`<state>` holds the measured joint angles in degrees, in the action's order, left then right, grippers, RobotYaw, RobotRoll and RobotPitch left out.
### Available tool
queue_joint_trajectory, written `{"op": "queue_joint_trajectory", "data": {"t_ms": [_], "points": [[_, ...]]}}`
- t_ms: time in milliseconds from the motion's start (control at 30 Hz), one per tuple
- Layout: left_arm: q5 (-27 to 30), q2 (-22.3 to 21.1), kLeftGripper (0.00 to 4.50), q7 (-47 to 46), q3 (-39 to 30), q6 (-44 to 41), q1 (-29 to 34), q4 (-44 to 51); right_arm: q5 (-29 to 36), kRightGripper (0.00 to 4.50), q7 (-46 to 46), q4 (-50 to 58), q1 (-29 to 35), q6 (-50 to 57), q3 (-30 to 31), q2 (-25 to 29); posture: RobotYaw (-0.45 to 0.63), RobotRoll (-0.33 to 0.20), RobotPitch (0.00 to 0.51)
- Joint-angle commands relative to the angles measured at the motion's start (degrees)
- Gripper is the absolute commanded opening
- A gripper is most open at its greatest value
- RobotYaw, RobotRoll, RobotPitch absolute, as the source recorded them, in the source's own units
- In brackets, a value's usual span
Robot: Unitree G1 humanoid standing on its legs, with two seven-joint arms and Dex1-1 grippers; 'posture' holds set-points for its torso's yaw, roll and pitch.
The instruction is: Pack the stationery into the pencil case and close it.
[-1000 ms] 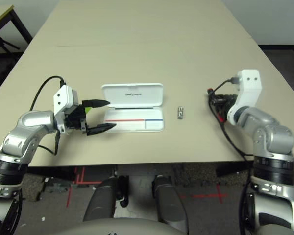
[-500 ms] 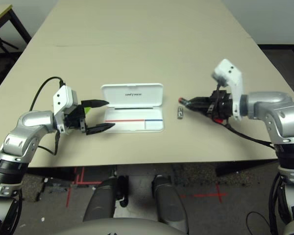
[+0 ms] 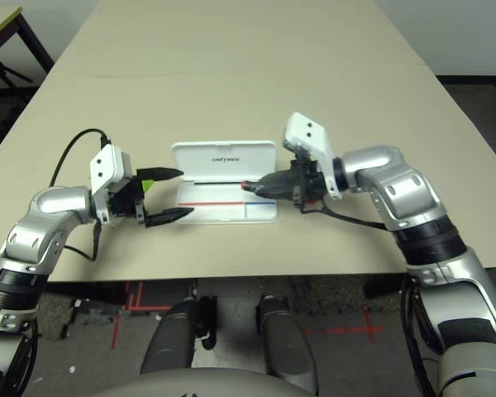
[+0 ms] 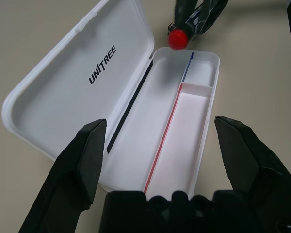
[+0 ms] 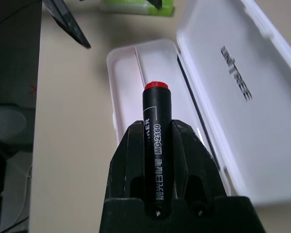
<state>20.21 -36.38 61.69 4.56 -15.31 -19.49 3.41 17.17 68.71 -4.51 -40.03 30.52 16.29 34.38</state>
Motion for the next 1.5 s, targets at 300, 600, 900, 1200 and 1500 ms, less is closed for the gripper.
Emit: {"op": "queue_joint_trajectory", "data": {"t_ms": [300,600,900,1200,1500], "points": [[-0.5,0.0,4.5,-0.6,0.3,-0.4,0.6,0.5,-6.9,0.56,0.7,-10.0,-5.8,-10.1,4.5,-8.2,-0.03,0.0,0.148],[-0.5,0.1,4.5,-1.2,0.3,-0.6,0.7,0.8,-10.1,0.56,0.8,-17.5,-7.4,-16.6,4.9,-13.7,-0.02,0.0,0.149],[-0.5,0.0,4.5,-1.4,0.2,-0.6,1.0,0.9,-7.5,3.48,1.0,-17.0,-6.4,-17.0,1.0,-14.4,-0.02,0.0,0.152],[-0.7,0.1,4.5,-1.2,0.4,-0.1,1.0,0.1,1.9,4.47,3.1,-3.2,0.2,-7.7,-5.2,-9.8,-0.03,0.0,0.144],[-0.8,-0.4,4.5,-1.1,-0.1,0.2,0.9,-1.0,9.3,4.47,1.3,9.8,12.4,-0.3,-11.4,-1.9,-0.04,0.0,0.14]]}}
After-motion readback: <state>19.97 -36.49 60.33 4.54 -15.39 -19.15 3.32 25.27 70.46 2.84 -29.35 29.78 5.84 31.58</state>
